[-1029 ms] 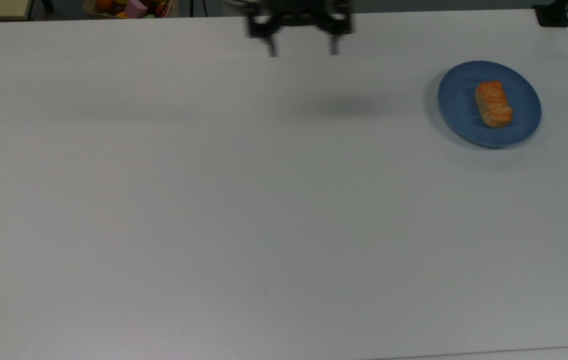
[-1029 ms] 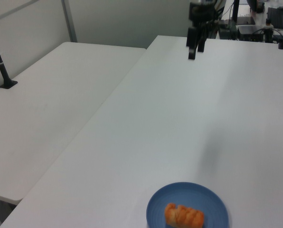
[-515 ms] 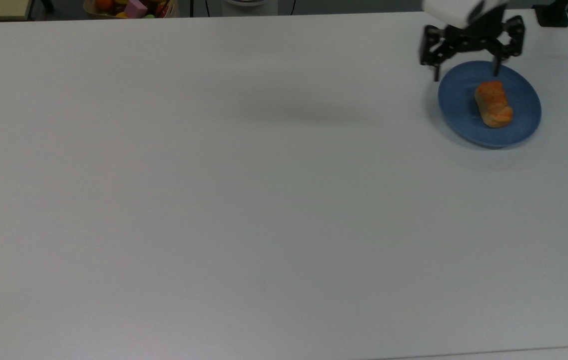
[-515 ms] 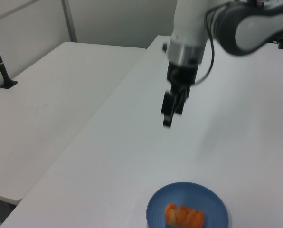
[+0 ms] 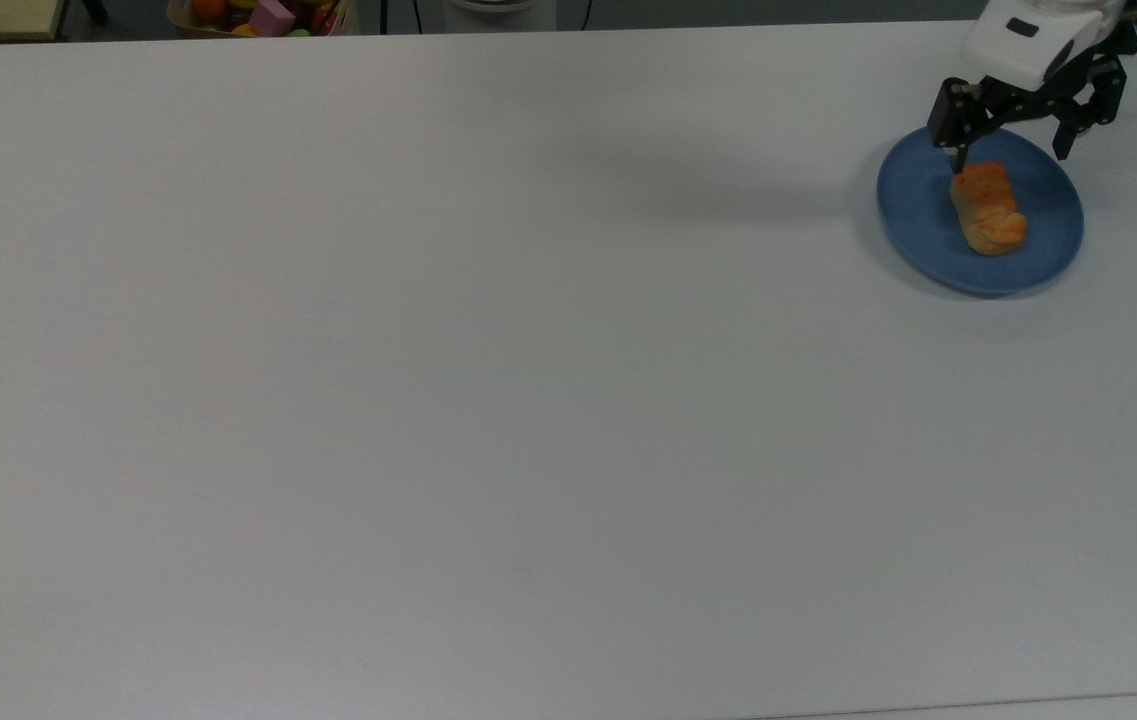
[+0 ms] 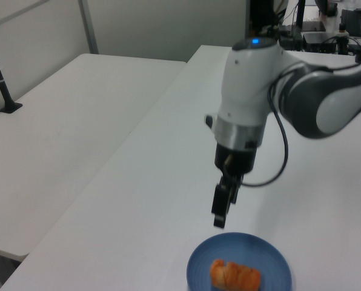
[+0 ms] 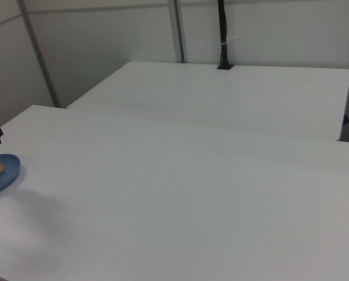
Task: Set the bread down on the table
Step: 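Move the open gripper over the orange bread roll on the blue plate, then lower the gripper and close it around the bread roll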
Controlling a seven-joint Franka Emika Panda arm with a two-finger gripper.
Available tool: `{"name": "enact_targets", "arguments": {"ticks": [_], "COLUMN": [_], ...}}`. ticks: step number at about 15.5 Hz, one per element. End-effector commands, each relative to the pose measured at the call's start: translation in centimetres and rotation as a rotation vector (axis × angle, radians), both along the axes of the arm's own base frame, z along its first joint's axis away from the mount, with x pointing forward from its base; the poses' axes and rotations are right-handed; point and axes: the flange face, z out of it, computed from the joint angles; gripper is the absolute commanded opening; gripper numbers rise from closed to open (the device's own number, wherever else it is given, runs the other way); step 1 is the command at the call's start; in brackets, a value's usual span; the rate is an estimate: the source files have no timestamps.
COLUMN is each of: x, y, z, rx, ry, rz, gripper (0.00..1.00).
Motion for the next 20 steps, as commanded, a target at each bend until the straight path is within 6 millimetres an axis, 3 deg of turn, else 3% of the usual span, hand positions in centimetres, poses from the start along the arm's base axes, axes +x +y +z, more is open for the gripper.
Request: {"name": "enact_targets", "arguments": {"ticks": [1,3,6,14,15,17,19,20], "x": [-0.1,0.3,-2.1,-4.1,-4.2,-4.4,-4.5,-4.6], "y": [2.6,3.1,5.3,6.8,6.9,6.9,6.5,6.3], "z": [-3.5,-6.9,-10.1,-11.4,-11.5,-11.3,-11.4,-10.9], "rx": [0.025,0.007,-0.065,-0.081,-0.083,-0.091,-0.104,-0.117], "ry": [-0.052,-0.046,-0.066,-0.097,-0.098,-0.098,-0.090,-0.086], "rz": [-0.010,-0.035,-0.007,-0.033,-0.026,0.004,0.022,0.040], "gripper": [1.00,1.00,1.00,0.98,0.74,0.40,0.10,0.00]}}
